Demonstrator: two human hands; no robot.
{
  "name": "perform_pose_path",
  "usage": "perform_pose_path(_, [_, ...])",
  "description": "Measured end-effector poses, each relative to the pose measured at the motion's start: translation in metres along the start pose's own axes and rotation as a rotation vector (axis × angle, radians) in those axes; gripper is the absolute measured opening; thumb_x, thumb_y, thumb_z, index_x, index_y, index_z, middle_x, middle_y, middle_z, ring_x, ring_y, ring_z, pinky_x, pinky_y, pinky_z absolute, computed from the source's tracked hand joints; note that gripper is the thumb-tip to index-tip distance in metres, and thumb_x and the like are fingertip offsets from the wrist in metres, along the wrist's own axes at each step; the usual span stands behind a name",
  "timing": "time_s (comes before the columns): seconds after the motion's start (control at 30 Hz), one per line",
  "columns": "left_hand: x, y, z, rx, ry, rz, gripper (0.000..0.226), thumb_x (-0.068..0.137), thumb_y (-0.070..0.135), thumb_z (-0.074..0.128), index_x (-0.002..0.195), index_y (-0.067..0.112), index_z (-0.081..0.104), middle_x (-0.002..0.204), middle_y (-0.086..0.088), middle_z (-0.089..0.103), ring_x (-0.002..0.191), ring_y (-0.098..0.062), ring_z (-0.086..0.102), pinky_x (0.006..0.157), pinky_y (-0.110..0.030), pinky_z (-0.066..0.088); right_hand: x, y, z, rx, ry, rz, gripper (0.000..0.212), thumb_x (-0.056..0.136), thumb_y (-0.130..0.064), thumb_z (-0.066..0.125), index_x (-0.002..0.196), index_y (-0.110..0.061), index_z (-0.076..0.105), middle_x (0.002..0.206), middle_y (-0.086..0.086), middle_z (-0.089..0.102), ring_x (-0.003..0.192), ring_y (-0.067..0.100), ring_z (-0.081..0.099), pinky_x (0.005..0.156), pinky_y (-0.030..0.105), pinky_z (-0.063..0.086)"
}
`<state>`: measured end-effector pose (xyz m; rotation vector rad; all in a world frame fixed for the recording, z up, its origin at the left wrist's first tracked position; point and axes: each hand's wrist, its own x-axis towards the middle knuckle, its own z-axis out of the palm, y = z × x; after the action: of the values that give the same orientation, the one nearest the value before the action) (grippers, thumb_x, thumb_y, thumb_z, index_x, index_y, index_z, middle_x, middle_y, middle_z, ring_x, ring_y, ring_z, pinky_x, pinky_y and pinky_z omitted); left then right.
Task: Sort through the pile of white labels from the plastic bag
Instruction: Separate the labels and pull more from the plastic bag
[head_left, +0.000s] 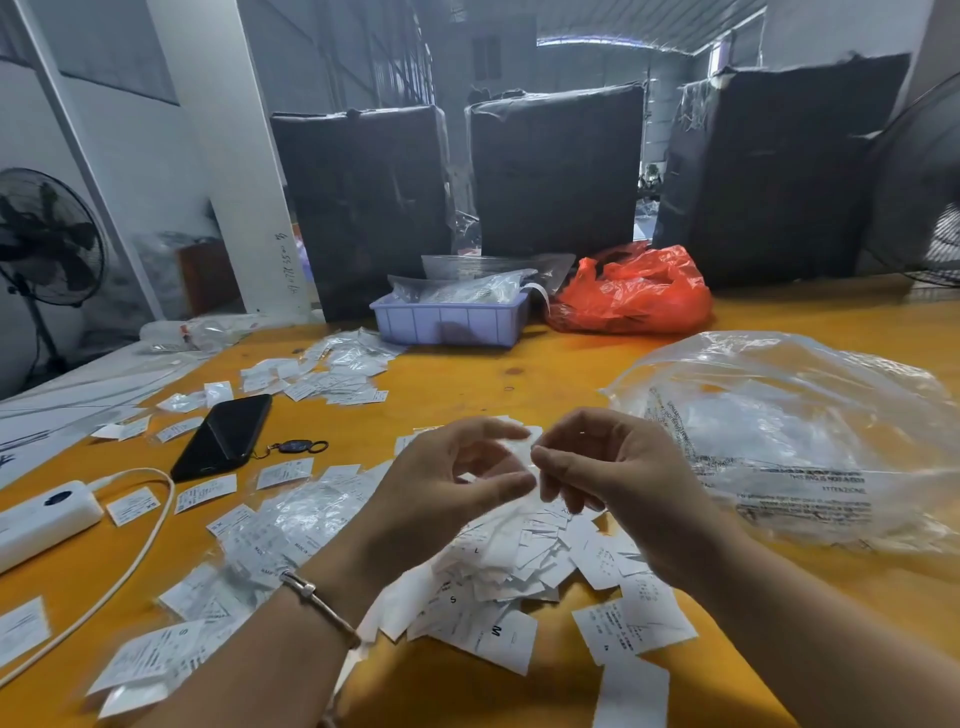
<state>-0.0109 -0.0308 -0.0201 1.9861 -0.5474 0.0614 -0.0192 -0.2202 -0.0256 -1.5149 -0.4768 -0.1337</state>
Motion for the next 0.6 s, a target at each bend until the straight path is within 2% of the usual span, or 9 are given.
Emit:
perform_pose_path(0.07, [-0.0005,0.0016,-0.0026,-0.103,0.014,0.003,0.013,0.085,0.010,0.072,0.098,0.010,0.073,0.081,-0.006,0.075,0.073,-0.010,0.069,0.068,-0.018,0.053,0.0014,-0.0004,-0.0015,0.005,-0.001,0.021,0.003,0.084,-0.002,0.067,0.083,0.000,0.065,0.060,0.009,0.065,0.049,0.013,0.052,0.046,0.015,0.039])
perform_pose_path(0.13, [-0.0004,0.0015,-0.0051,-0.128,0.023,-0.011,0.005,0.087,0.009,0.070,0.090,0.008,0.073,0.076,-0.008,0.074,0.067,-0.013,0.067,0.061,-0.019,0.051,0.0030,0.0017,-0.0031,-0.005,0.004,0.036,0.003,0.085,-0.002,0.066,0.083,-0.003,0.065,0.061,0.009,0.065,0.051,0.014,0.052,0.046,0.017,0.039])
perform_pose_path(0.2, [-0.0003,0.0013,-0.0061,-0.123,0.015,-0.032,0.007,0.088,0.012,0.069,0.089,0.007,0.073,0.076,-0.008,0.075,0.065,-0.014,0.067,0.060,-0.021,0.050,0.0037,0.0033,-0.0044,-0.028,0.008,0.054,0.003,0.085,-0.004,0.066,0.087,-0.005,0.065,0.063,0.008,0.067,0.052,0.014,0.053,0.047,0.019,0.039])
perform_pose_path(0.3, [-0.0002,-0.0003,-0.0056,-0.118,0.010,-0.059,0.008,0.088,0.012,0.070,0.087,0.004,0.073,0.076,-0.008,0.076,0.064,-0.014,0.068,0.059,-0.021,0.050,0.0041,0.0032,-0.0072,-0.069,-0.024,0.117,0.021,0.079,-0.018,0.072,0.098,-0.010,0.067,0.073,0.008,0.072,0.058,0.014,0.059,0.050,0.019,0.042])
perform_pose_path(0.37, [-0.0004,-0.0006,-0.0047,-0.133,0.026,-0.062,0.015,0.082,0.018,0.074,0.084,0.004,0.072,0.074,-0.009,0.075,0.062,-0.014,0.068,0.057,-0.021,0.049,0.0039,0.0026,-0.0080,-0.148,-0.082,0.150,0.025,0.075,-0.028,0.074,0.095,-0.013,0.070,0.078,0.007,0.074,0.062,0.012,0.063,0.053,0.017,0.044])
perform_pose_path(0.47, [-0.0004,0.0003,-0.0044,-0.141,0.049,-0.061,0.027,0.072,0.030,0.075,0.080,0.004,0.071,0.069,-0.009,0.074,0.058,-0.014,0.066,0.054,-0.020,0.049,0.0037,0.0035,-0.0078,-0.183,-0.106,0.156,0.015,0.082,-0.025,0.070,0.082,-0.011,0.074,0.076,0.006,0.074,0.062,0.011,0.063,0.054,0.015,0.044])
perform_pose_path(0.6, [0.0001,0.0007,-0.0043,-0.150,0.067,-0.056,0.033,0.073,0.032,0.074,0.078,-0.001,0.070,0.065,-0.009,0.072,0.056,-0.015,0.064,0.054,-0.019,0.048,0.0040,0.0029,-0.0071,-0.175,-0.114,0.157,0.017,0.089,-0.021,0.064,0.082,-0.010,0.073,0.076,0.006,0.074,0.062,0.011,0.063,0.055,0.016,0.044])
